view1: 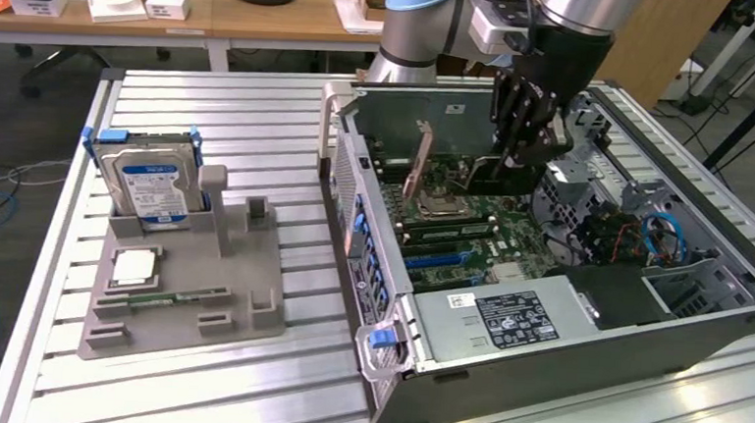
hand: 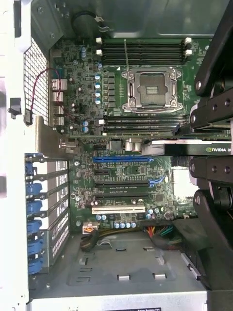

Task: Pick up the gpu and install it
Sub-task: 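Insert the gpu into the slot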

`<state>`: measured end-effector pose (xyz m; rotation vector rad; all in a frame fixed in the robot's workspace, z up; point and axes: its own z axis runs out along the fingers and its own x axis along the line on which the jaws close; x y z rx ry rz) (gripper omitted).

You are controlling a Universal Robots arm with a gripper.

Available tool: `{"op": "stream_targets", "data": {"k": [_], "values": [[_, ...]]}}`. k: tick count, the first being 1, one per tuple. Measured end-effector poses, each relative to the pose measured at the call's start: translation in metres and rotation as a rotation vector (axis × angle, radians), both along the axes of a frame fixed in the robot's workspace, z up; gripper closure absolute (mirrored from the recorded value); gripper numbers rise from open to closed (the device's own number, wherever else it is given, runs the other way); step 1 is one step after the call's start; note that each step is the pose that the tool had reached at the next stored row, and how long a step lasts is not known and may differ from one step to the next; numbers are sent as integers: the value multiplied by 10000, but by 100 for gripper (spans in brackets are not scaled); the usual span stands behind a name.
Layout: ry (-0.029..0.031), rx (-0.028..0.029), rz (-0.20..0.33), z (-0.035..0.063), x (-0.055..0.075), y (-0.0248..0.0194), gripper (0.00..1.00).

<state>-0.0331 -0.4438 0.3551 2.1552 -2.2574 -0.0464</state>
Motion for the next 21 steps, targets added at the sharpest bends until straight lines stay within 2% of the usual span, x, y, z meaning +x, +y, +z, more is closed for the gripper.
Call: {"op": "stream_targets", "data": {"k": [21], "values": [[0,-3,2,-6,-1,1,74]]}}
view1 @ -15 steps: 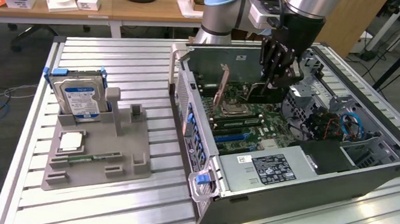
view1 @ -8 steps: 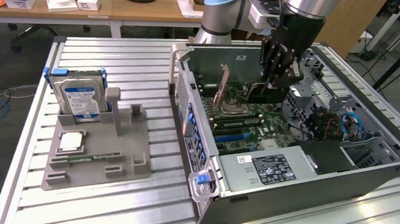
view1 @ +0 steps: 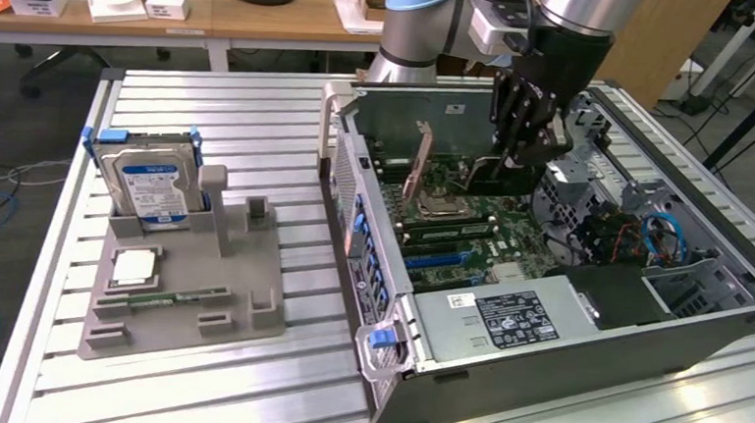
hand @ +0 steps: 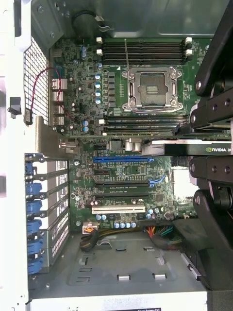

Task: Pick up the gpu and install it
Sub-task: 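Insert the gpu into the slot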

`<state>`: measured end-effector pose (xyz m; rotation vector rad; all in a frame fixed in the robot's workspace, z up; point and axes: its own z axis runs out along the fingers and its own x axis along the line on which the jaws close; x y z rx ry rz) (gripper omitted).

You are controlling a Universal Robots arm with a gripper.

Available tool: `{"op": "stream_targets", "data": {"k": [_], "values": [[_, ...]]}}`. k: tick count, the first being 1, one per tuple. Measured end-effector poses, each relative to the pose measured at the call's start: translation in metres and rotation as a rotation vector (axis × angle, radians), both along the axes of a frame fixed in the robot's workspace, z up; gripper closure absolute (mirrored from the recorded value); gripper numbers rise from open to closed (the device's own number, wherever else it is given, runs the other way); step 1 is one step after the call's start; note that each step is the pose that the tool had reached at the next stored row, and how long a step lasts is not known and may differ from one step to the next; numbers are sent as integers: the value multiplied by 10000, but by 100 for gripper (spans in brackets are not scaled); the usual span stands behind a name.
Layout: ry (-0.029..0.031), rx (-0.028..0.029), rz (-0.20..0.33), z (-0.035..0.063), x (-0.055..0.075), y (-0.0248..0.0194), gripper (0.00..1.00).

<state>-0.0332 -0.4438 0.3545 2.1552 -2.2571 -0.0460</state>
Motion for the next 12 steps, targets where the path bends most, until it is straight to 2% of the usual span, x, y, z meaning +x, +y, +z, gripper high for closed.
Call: {"op": "stream_targets", "data": {"k": [5,12], "values": [[0,1,63,-21,0,0,74],[0,10,235,-100,-1,-9,74]]}}
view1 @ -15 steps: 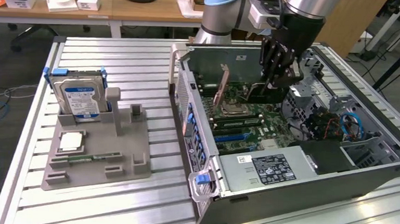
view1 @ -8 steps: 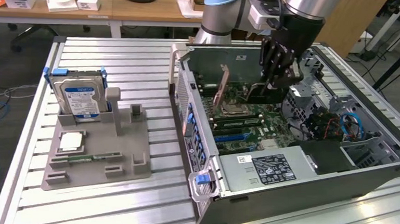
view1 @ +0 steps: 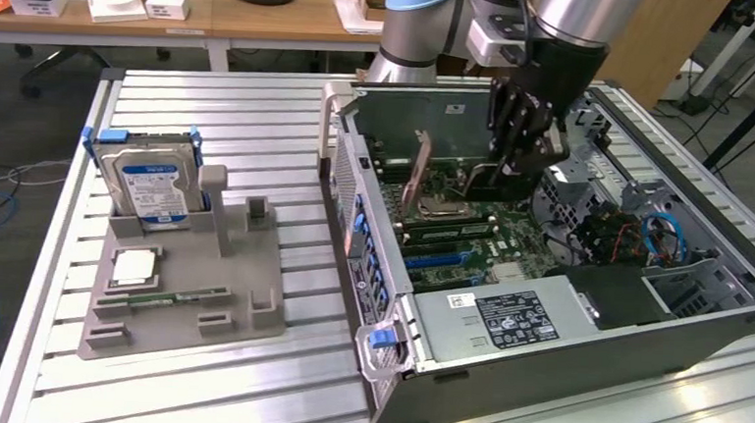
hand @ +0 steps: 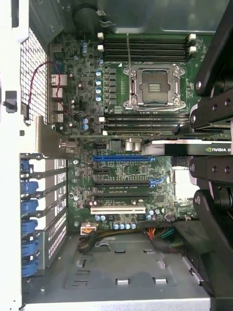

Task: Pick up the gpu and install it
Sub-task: 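Insert the gpu into the slot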

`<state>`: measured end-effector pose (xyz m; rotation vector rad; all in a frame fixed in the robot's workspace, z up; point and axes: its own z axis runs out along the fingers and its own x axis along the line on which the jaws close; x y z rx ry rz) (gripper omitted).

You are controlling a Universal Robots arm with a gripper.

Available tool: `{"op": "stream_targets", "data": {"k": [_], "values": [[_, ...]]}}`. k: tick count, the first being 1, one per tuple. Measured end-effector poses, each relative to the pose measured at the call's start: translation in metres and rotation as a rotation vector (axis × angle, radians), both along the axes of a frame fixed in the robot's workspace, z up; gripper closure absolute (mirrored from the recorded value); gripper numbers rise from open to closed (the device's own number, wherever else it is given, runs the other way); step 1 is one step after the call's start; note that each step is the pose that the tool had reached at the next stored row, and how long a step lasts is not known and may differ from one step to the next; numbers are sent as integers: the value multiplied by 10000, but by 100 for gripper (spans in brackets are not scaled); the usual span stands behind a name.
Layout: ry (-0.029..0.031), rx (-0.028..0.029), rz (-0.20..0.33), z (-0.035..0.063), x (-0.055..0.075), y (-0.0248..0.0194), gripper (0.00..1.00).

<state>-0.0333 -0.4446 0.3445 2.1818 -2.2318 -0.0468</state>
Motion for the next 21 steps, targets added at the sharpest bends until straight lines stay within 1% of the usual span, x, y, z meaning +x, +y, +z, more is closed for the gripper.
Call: {"op": "stream_targets", "data": {"k": [5,21], "values": [[0,10,119,-46,0,-14,74],[-1,13,125,-243,-2,-14,74]]}}
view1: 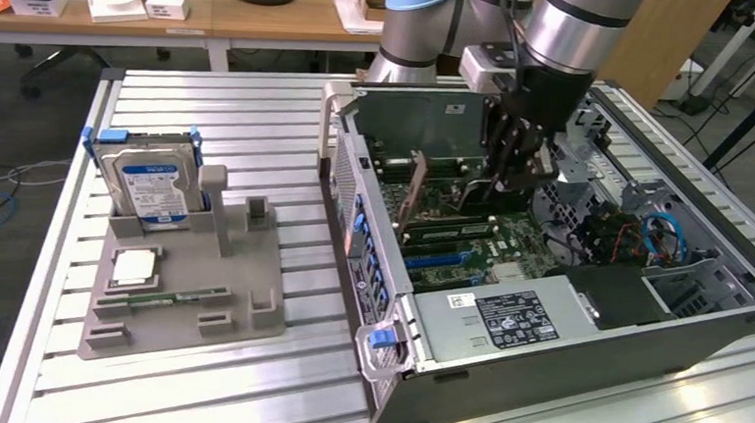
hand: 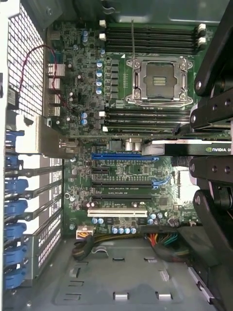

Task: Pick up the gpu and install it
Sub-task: 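Insert the gpu into the slot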

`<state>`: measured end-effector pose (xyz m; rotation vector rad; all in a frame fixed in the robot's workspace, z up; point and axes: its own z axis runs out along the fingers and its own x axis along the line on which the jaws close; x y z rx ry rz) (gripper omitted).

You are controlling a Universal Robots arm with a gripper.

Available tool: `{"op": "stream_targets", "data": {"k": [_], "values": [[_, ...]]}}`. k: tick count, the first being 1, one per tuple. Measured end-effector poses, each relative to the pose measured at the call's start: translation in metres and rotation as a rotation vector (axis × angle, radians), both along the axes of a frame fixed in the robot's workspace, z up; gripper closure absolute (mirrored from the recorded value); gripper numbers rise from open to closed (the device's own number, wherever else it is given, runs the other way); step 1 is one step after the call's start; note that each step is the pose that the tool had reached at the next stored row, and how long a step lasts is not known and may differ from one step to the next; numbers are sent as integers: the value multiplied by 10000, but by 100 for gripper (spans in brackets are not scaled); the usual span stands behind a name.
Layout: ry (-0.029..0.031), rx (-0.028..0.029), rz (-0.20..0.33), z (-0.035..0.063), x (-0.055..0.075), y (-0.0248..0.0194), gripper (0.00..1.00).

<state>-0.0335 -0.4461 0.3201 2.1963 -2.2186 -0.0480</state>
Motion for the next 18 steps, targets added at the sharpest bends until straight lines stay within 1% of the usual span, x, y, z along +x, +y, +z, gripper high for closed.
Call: {"op": "stream_targets", "data": {"k": [18], "values": [[-4,0,0,-201,0,0,74]]}}
